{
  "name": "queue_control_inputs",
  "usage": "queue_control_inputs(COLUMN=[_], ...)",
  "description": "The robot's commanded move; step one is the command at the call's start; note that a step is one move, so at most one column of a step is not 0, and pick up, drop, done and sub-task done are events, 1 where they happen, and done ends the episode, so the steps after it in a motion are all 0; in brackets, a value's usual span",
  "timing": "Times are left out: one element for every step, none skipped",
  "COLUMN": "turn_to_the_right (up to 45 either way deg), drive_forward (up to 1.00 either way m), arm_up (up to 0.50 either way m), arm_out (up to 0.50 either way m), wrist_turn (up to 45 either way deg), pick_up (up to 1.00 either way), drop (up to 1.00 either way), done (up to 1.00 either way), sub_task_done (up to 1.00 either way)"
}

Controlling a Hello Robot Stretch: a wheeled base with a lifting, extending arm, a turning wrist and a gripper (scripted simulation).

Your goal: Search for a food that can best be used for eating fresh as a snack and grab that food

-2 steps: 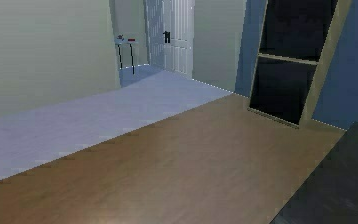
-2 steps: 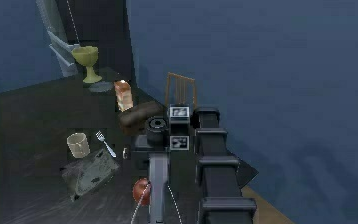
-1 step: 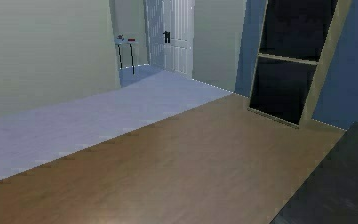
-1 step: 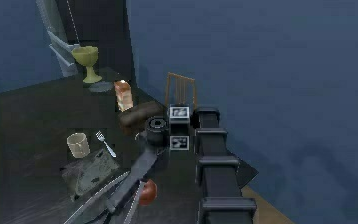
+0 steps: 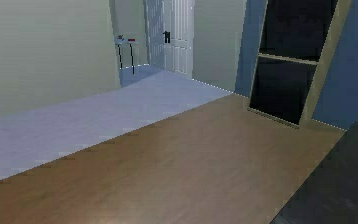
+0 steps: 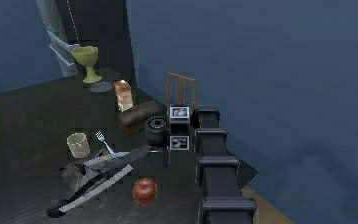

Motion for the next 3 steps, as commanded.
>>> queue_control_inputs(turn_to_the_right=[0.0,0.0,0.0], drive_forward=[0.0,0.0,0.0], arm_up=[0.0,0.0,-0.3], arm_out=[0.0,0.0,0.0], wrist_turn=[45.0,15.0,0.0], pick_up=[0.0,0.0,0.0], drop=[0.0,0.0,0.0], done=[0.0,0.0,0.0], sub_task_done=[0.0,0.0,0.0])
